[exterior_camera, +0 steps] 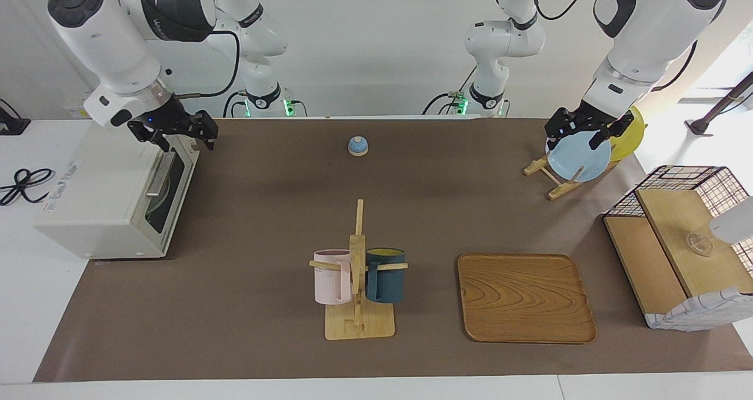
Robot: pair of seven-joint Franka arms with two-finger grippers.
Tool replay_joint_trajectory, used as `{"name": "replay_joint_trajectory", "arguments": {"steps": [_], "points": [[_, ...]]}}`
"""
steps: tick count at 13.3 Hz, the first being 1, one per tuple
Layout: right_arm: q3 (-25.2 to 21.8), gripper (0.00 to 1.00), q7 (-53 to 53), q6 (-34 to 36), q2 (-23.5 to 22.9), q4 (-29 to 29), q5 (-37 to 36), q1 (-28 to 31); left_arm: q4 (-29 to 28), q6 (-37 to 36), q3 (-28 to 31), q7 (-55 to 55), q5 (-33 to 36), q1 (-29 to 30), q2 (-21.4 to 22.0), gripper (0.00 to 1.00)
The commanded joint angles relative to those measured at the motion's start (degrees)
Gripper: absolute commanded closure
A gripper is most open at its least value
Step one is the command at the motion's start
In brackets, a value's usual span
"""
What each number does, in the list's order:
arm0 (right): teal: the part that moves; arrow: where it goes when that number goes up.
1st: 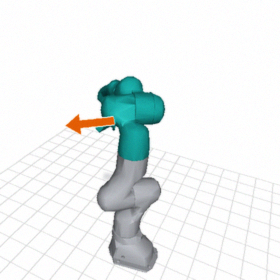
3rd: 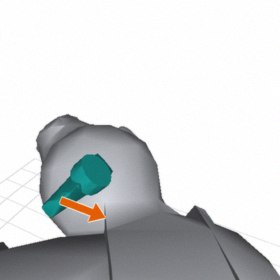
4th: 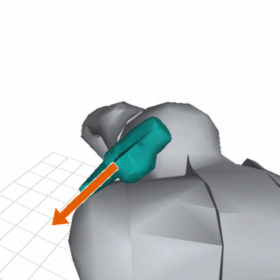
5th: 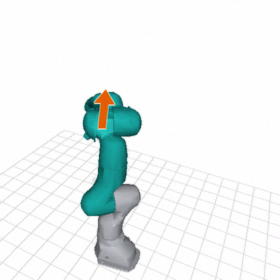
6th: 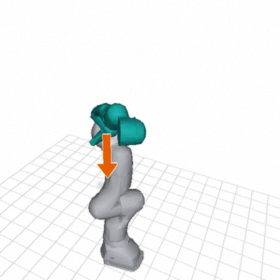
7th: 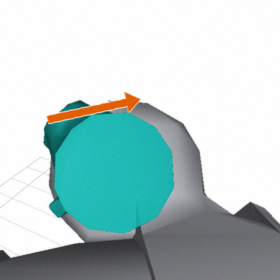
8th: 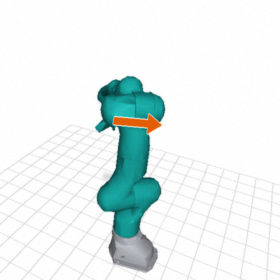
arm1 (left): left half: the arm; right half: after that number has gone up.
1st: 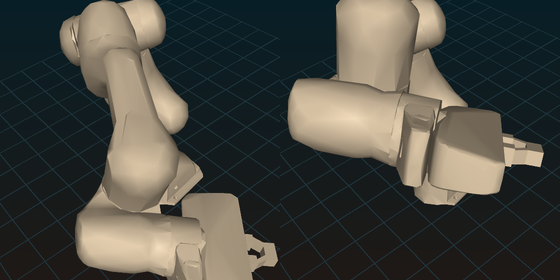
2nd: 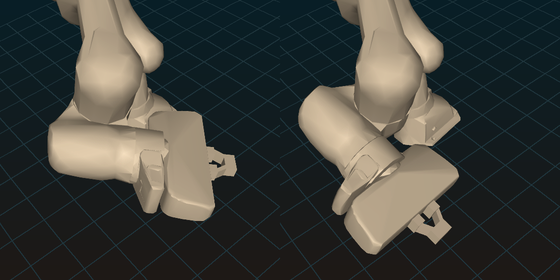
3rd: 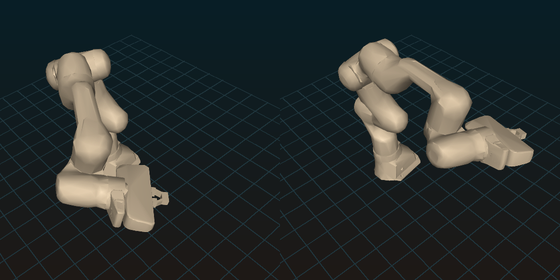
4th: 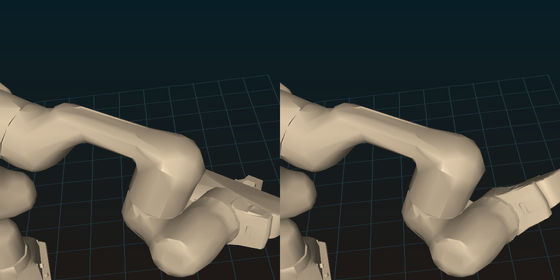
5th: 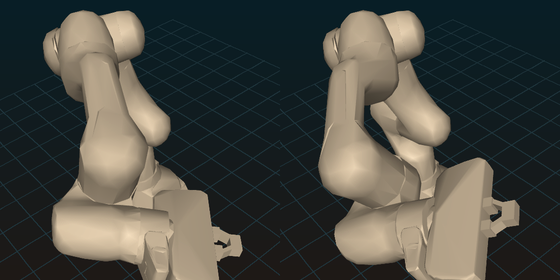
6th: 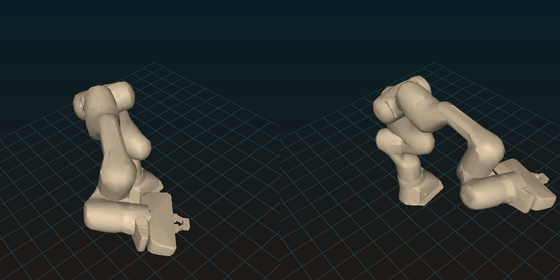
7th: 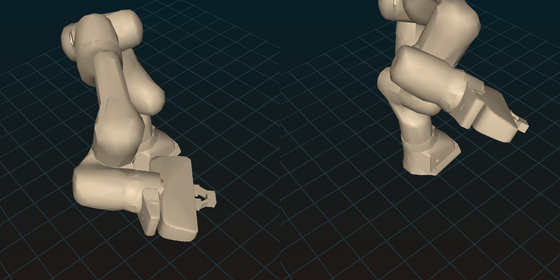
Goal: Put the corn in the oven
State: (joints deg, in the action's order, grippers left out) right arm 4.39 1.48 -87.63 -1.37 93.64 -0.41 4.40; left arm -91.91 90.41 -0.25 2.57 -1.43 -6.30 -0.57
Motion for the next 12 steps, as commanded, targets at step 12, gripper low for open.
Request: {"name": "replay_joint_trajectory", "arguments": {"steps": [12], "points": [[-1.8, 0.00, -0.3, 0.4, -0.8, -1.6, 0.8, -0.2, -0.5, -0.4, 0.2, 0.1, -0.7, 0.1, 0.6, 0.00]]}}
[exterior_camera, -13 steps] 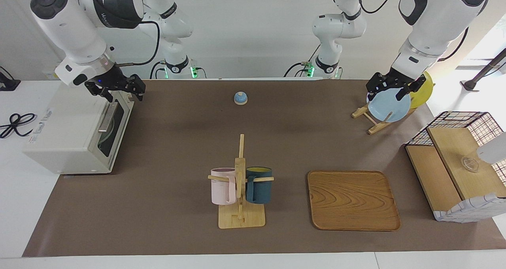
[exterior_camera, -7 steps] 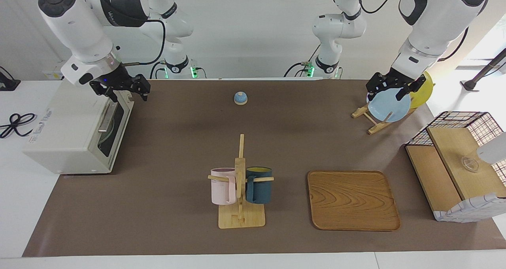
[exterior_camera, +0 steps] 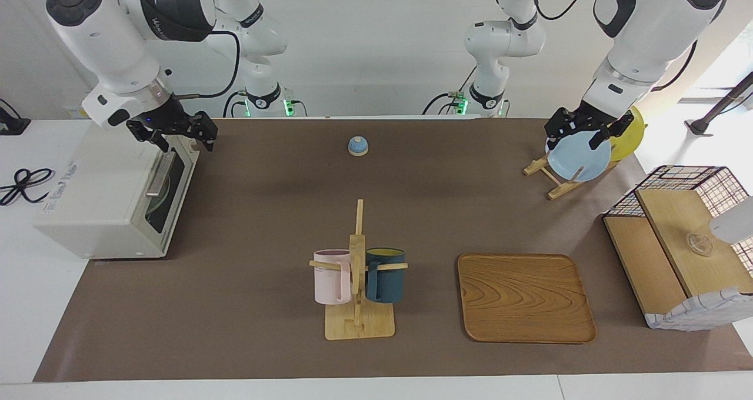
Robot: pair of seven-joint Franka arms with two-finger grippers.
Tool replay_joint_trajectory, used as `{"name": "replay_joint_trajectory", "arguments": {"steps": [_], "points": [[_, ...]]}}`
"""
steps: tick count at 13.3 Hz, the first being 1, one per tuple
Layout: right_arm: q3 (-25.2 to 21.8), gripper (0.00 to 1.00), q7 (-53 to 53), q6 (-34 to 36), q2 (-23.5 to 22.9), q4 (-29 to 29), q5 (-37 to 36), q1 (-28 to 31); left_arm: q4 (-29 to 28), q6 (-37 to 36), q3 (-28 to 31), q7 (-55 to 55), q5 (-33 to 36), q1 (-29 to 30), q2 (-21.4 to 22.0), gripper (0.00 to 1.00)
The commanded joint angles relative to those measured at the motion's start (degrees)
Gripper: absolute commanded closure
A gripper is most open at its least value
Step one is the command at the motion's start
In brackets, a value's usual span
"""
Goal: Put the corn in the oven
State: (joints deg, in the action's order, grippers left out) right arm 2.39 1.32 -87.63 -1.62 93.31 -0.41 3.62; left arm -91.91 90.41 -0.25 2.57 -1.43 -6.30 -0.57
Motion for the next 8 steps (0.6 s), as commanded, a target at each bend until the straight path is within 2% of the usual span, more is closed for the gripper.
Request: {"name": "replay_joint_trajectory", "arguments": {"steps": [1, 8], "points": [[0.2, 0.00, -0.1, 0.4, -0.7, -1.4, 0.8, 0.5, -0.5, -0.4, 0.2, 0.1, -0.6, 0.1, 0.6, 0.00], [0.0, 0.00, -0.2, 0.3, -0.8, -2.4, 1.6, 0.5, -0.5, -0.4, 0.2, 0.1, -0.7, 0.1, 0.6, 0.00]]}}
